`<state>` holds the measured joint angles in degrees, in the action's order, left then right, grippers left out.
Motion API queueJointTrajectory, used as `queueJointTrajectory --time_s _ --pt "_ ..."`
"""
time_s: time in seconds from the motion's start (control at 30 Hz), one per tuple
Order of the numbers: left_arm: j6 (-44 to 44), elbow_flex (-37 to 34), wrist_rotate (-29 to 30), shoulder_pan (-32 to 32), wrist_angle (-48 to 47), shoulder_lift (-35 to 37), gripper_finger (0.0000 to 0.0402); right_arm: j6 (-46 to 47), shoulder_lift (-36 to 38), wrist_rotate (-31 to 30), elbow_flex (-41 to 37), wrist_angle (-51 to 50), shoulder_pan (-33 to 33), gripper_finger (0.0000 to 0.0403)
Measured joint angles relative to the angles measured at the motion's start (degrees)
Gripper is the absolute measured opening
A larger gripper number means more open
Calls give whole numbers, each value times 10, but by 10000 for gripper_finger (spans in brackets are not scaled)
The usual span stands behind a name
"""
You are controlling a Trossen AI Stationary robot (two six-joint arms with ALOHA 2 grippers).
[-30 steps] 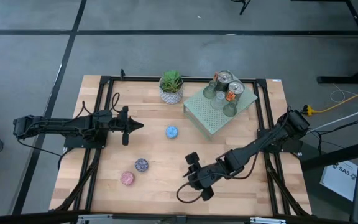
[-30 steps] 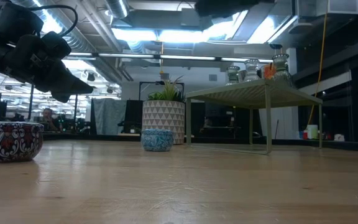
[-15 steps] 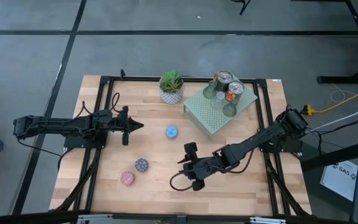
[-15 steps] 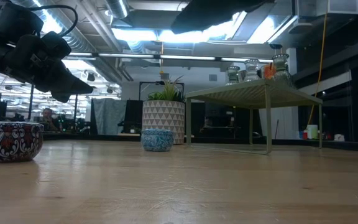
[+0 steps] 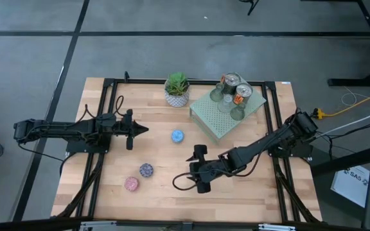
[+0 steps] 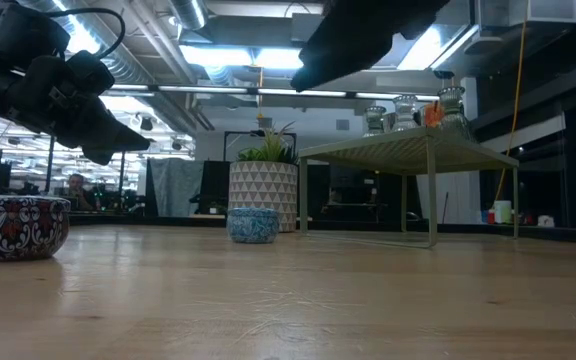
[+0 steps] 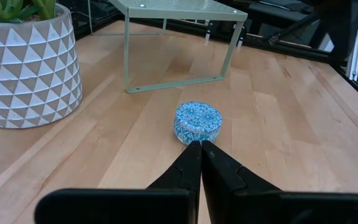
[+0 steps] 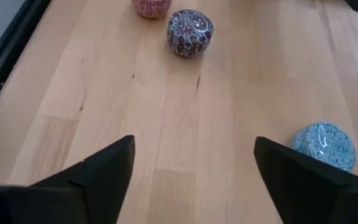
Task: Pick & Place candle stick holders
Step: Put the blue scented candle on the shelf
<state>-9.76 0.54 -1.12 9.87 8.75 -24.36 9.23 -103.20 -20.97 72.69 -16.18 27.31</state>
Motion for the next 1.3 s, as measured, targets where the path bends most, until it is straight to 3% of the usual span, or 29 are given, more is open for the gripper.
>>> queueJointTrajectory --time_s 0.23,0.93,1.3 --pt "0 0 0 0 0 0 4 9 0 0 0 -15 -7 352" --pt "0 0 0 0 0 0 7 -41 0 0 0 -18 -41 353" --pt "0 0 0 0 0 0 8 40 0 0 0 2 -41 353"
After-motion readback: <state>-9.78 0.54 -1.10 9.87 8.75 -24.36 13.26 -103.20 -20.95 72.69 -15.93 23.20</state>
